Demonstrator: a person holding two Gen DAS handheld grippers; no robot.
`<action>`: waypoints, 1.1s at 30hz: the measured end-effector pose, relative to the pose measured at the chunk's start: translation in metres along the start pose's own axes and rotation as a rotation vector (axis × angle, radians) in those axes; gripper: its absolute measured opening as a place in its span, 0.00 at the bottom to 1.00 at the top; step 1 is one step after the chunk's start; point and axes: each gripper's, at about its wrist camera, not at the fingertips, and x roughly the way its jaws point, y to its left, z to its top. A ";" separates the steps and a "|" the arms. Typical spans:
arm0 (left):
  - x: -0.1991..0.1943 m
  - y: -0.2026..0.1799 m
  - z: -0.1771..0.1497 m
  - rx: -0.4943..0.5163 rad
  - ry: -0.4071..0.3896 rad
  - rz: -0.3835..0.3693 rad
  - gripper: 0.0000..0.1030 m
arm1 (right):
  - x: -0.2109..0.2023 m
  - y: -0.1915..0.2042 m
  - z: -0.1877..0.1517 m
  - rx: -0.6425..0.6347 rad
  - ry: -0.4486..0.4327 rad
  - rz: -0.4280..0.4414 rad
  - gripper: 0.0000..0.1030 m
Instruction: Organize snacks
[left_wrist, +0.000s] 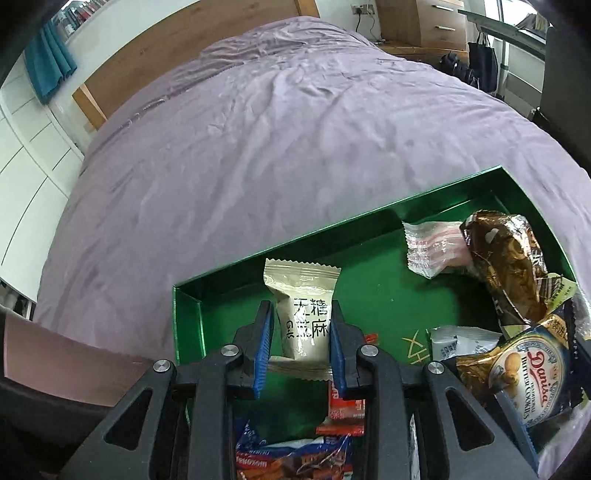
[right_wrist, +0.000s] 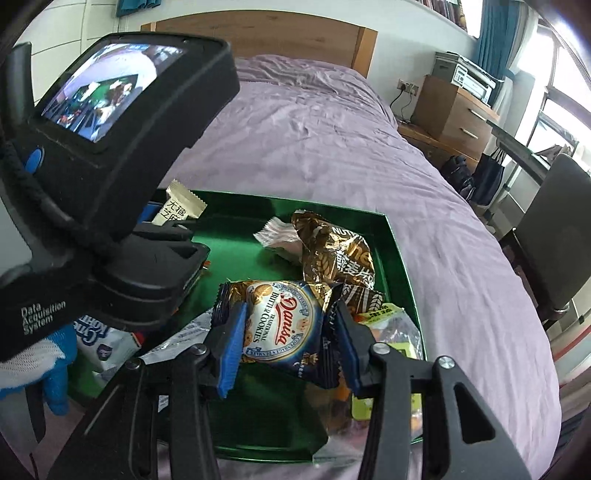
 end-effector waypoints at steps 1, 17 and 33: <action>0.002 0.000 -0.001 0.002 0.008 -0.007 0.24 | 0.000 0.000 -0.001 -0.008 0.000 -0.007 0.00; -0.017 0.004 0.009 -0.026 -0.036 -0.094 0.48 | -0.021 -0.005 -0.002 -0.024 -0.026 0.012 0.25; -0.137 0.034 -0.012 -0.046 -0.241 -0.260 0.65 | -0.086 -0.019 -0.020 0.056 -0.081 0.019 0.38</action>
